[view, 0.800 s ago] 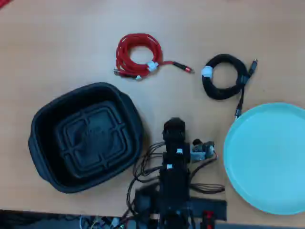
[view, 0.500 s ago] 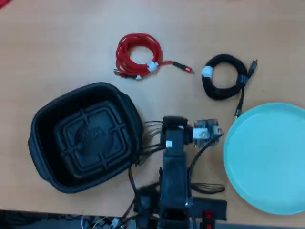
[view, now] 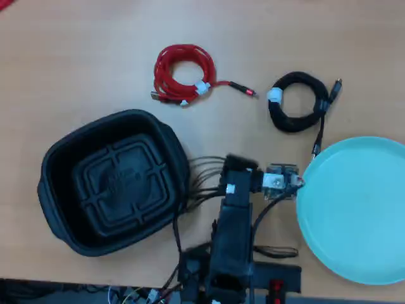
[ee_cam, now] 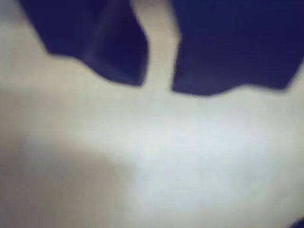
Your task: Put a black charging cable in a black bowl and put a red charging cable in a green bowl
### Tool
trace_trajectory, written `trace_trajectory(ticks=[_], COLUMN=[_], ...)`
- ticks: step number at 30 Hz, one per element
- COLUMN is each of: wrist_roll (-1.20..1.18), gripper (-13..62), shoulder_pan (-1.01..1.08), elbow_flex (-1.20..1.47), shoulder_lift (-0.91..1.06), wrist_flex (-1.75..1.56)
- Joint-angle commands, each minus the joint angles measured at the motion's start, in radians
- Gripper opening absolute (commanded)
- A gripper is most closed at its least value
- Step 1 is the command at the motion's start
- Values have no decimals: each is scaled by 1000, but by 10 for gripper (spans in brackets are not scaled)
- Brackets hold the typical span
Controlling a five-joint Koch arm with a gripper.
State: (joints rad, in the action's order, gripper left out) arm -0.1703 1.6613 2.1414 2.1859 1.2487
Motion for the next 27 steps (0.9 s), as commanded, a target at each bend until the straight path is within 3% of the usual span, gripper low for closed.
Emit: trace_trajectory(ticks=[1, 10, 15, 27], wrist_roll=[37, 35, 31, 32], gripper=[89, 116, 116, 127], shoulder_pan=[51, 60, 69, 178], elbow_flex=[-247, -761, -891, -1120], shoulder_lift=[-20, -425, -653, -713], wrist_flex=[86, 308, 314, 430])
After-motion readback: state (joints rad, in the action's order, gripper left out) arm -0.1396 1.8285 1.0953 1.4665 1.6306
